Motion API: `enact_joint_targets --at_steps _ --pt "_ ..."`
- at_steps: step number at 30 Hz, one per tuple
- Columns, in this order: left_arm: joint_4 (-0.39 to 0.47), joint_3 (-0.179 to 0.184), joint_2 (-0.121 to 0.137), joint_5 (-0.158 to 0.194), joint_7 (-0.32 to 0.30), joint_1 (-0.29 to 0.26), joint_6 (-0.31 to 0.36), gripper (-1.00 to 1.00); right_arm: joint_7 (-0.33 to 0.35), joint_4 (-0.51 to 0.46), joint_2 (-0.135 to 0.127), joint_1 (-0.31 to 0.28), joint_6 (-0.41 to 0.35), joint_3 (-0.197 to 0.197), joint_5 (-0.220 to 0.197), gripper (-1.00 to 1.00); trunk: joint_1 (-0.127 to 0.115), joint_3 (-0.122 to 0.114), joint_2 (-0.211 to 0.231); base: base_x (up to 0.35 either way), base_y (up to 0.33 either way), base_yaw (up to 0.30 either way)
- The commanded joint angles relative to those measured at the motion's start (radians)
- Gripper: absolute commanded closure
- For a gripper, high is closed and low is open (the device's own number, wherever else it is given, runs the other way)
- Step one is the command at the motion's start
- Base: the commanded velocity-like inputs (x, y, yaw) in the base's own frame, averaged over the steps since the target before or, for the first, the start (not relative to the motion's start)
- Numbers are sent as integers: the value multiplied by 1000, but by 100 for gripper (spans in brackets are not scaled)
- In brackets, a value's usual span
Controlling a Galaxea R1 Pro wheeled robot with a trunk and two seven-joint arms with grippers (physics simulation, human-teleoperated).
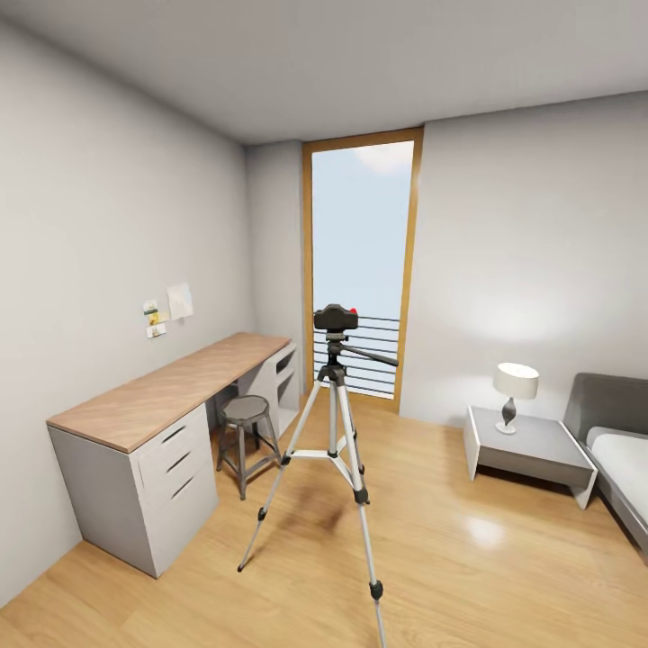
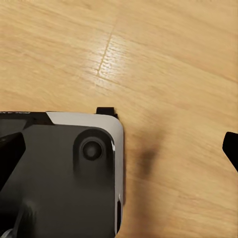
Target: Attach the digital camera to the camera tripod in the bedroom.
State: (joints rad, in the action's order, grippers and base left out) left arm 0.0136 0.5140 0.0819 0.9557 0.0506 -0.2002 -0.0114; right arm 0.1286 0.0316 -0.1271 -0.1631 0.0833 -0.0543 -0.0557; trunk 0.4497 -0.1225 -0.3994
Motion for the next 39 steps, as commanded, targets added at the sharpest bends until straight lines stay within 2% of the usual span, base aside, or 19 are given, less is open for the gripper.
enact_joint_targets --at_steps 1,39 --pt "2 8 0 7 5 0 -1 -100 4 3 0 -1 6 -6 -6 -100 0 0 -1 0 0 0" --pt "2 7 1 7 5 0 -1 -100 5 3 0 -1 6 -6 -6 -100 0 0 -1 0 0 0"
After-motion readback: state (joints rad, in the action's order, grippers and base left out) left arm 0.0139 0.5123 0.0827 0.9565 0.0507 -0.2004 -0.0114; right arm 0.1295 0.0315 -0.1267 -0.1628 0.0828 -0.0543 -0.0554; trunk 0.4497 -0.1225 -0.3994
